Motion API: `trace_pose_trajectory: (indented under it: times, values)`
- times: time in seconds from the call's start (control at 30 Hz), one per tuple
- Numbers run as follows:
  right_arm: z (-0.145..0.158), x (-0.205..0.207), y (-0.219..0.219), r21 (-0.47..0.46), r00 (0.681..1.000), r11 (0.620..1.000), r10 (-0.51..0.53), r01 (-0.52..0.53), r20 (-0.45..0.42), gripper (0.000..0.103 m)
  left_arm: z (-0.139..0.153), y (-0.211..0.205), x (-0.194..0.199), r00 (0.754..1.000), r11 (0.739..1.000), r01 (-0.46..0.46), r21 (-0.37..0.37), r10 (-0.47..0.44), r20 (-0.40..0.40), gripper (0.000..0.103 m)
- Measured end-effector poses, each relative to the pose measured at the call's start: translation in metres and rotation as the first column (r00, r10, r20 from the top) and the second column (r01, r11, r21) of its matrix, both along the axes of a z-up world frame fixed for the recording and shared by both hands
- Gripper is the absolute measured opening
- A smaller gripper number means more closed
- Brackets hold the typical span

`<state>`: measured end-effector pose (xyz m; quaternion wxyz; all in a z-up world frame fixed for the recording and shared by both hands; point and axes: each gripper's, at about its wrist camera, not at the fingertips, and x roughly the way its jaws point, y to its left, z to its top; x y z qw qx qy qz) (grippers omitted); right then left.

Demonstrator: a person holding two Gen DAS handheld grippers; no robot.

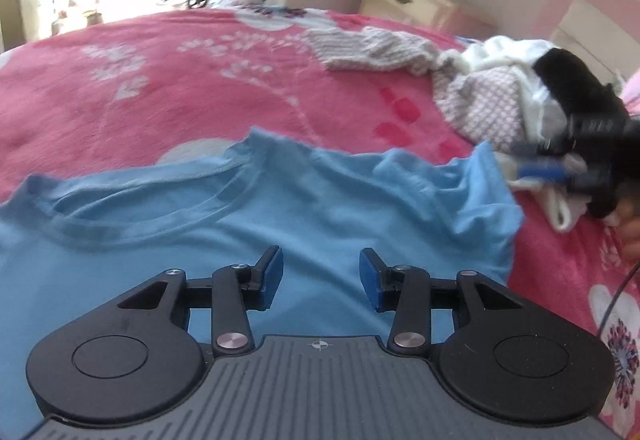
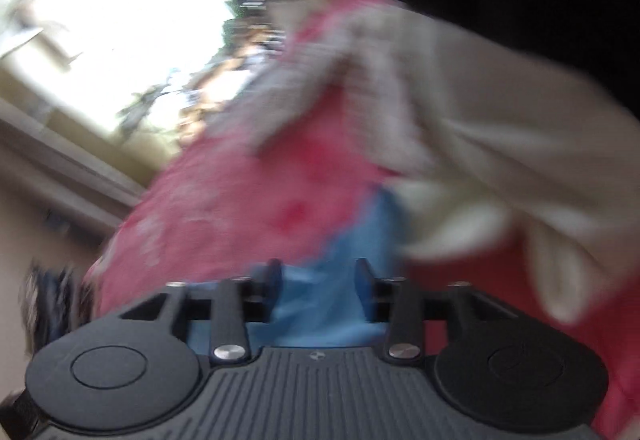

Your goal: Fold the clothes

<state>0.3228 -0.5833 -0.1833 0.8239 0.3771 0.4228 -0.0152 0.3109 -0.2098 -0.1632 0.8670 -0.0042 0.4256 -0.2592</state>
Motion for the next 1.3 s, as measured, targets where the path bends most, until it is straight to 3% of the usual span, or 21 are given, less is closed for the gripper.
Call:
trace_pose_trajectory:
  times: [0.07,0.17,0.2,0.23,0.3,0.43,0.53,0.57,0.63,0.7,0.73,0.77,0.83,0.9,0.93,0.97,1.03,1.07,1.2,1.23,1.3]
  values:
    - [-0.023,-0.006,-0.017,0.088,0.997,0.994,-0.062,0.066,-0.05,0.048,-0.003,-0.015,0.004,1.0,0.999,0.028,0.018,-0.029,0.013,0.043]
    - [-0.048,-0.004,-0.023,0.18,0.998,0.981,-0.06,0.066,-0.037,0.048,-0.013,-0.036,0.008,0.998,0.997,0.048,0.055,-0.05,0.035,0.043]
    - [-0.053,-0.004,-0.024,0.199,0.998,0.978,-0.06,0.063,-0.02,0.035,-0.017,-0.043,0.009,0.998,0.996,0.05,0.077,-0.053,0.035,0.043]
    - [-0.052,-0.005,-0.024,0.204,0.998,0.977,-0.061,0.059,0.007,0.013,-0.021,-0.047,0.01,0.998,0.994,0.047,0.099,-0.05,0.032,0.043]
    - [-0.048,-0.005,-0.021,0.198,0.997,0.979,-0.056,0.044,0.055,0.003,-0.029,-0.051,0.011,0.999,0.993,0.038,0.115,-0.04,0.022,0.043]
    - [-0.011,-0.002,-0.003,0.07,0.981,0.997,0.03,-0.044,0.193,0.003,-0.028,-0.045,0.011,0.999,0.995,0.029,0.095,-0.031,0.019,0.043]
    - [0.02,0.007,0.039,-0.112,0.928,0.973,0.225,-0.2,0.298,0.003,-0.023,-0.033,0.013,1.0,0.997,-0.006,0.071,0.006,0.009,0.043]
    - [0.029,0.008,0.06,-0.199,0.891,0.942,0.324,-0.272,0.317,0.003,-0.021,-0.026,0.014,1.0,0.998,-0.028,0.061,0.028,0.006,0.043]
    - [0.04,0.007,0.108,-0.397,0.78,0.816,0.548,-0.421,0.3,0.006,-0.017,-0.011,0.018,0.997,0.996,-0.077,0.04,0.077,-0.008,0.043]
    - [0.038,-0.004,0.156,-0.597,0.643,0.618,0.736,-0.512,0.21,0.012,-0.015,0.005,0.022,0.991,0.992,-0.127,0.018,0.127,-0.029,0.043]
    - [0.033,-0.017,0.177,-0.677,0.571,0.505,0.807,-0.536,0.149,0.025,-0.015,0.011,0.024,0.988,0.989,-0.146,0.012,0.147,-0.038,0.043]
    - [0.027,-0.031,0.19,-0.733,0.514,0.414,0.852,-0.54,0.103,0.031,-0.015,0.017,0.026,0.985,0.986,-0.164,0.007,0.165,-0.046,0.043]
    - [0.016,-0.052,0.209,-0.808,0.426,0.274,0.904,-0.522,0.031,0.041,-0.015,0.024,0.028,0.98,0.982,-0.188,-0.002,0.188,-0.06,0.043]
    - [0.011,-0.072,0.21,-0.833,0.376,0.2,0.927,-0.516,-0.01,0.042,-0.015,0.026,0.029,0.979,0.981,-0.192,-0.021,0.19,-0.07,0.043]
    - [0.01,-0.078,0.208,-0.833,0.363,0.191,0.932,-0.52,-0.013,0.042,-0.015,0.024,0.028,0.981,0.983,-0.183,-0.026,0.181,-0.069,0.043]
    - [0.013,-0.08,0.202,-0.818,0.367,0.217,0.93,-0.532,0.008,0.042,-0.014,0.022,0.027,0.983,0.984,-0.174,-0.031,0.171,-0.067,0.043]
    - [0.024,-0.083,0.183,-0.769,0.407,0.314,0.91,-0.556,0.077,0.042,-0.012,0.015,0.024,0.989,0.989,-0.14,-0.039,0.138,-0.052,0.043]
    - [0.029,-0.079,0.171,-0.731,0.46,0.393,0.879,-0.558,0.122,0.042,-0.01,0.011,0.023,0.993,0.992,-0.117,-0.046,0.115,-0.04,0.043]
    - [0.033,-0.041,0.108,-0.52,0.731,0.714,0.644,-0.469,0.225,0.043,-0.003,-0.014,0.021,0.999,0.998,-0.033,-0.06,0.034,0.01,0.045]
    - [0.031,-0.029,0.092,-0.461,0.79,0.779,0.568,-0.426,0.23,0.043,-0.004,-0.021,0.022,1.0,0.998,-0.016,-0.056,0.017,0.015,0.047]
    - [0.022,-0.008,0.074,-0.376,0.84,0.833,0.502,-0.406,0.205,0.043,-0.007,-0.035,0.023,1.0,0.999,0.015,-0.044,-0.014,0.024,0.047]
